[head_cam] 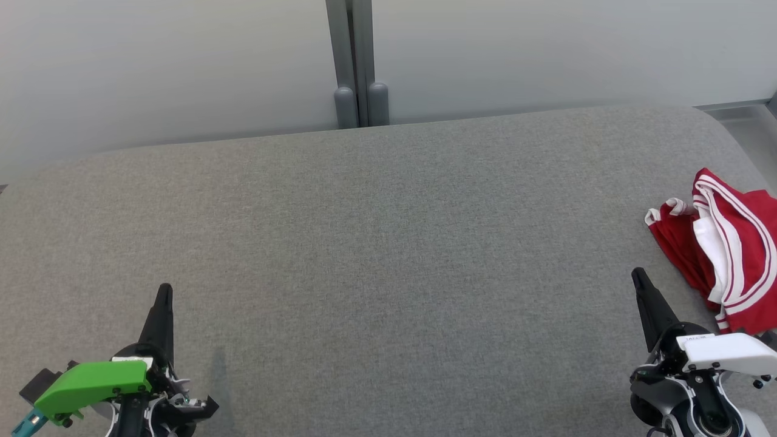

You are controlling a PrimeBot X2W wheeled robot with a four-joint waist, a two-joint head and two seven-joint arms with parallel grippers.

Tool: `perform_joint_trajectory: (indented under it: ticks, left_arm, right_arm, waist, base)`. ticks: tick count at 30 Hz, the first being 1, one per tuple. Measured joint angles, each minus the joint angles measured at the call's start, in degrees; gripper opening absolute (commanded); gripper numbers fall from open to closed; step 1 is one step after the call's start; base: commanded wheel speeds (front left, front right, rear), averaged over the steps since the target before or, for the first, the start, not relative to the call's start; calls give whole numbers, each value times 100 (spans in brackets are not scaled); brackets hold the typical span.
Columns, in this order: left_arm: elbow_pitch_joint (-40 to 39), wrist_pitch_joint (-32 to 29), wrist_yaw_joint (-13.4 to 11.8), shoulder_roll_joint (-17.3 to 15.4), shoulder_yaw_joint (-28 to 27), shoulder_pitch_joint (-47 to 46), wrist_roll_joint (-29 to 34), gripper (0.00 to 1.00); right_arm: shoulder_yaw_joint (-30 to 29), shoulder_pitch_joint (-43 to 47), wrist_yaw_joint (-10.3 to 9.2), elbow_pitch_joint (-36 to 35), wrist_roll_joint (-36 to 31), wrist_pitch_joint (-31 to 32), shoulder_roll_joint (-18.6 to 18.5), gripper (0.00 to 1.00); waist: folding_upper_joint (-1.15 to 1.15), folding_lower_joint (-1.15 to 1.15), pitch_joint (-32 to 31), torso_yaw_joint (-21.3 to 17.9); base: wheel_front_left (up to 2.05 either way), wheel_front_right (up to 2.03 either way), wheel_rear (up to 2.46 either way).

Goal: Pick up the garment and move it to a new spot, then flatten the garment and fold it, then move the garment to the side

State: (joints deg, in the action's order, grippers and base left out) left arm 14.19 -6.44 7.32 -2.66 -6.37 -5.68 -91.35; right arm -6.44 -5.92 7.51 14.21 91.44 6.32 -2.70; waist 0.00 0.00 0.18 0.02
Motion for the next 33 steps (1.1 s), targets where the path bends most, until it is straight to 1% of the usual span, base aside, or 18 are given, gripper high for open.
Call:
perform_joint_trajectory:
  ticks: [3,33]
  left_arm:
    - [-8,-5,7,0,-14,-23,-99,0]
    - [-11,-5,7,0,-14,-25,-99,0]
  right_arm:
    - [-4,-2,0,-9,88,22,0,0]
    - [-5,-3,0,-11,88,23,-1,0]
  waist:
    - [0,0,0,-3]
    - [0,0,0,-3]
  base:
    - [0,0,0]
    - [0,0,0]
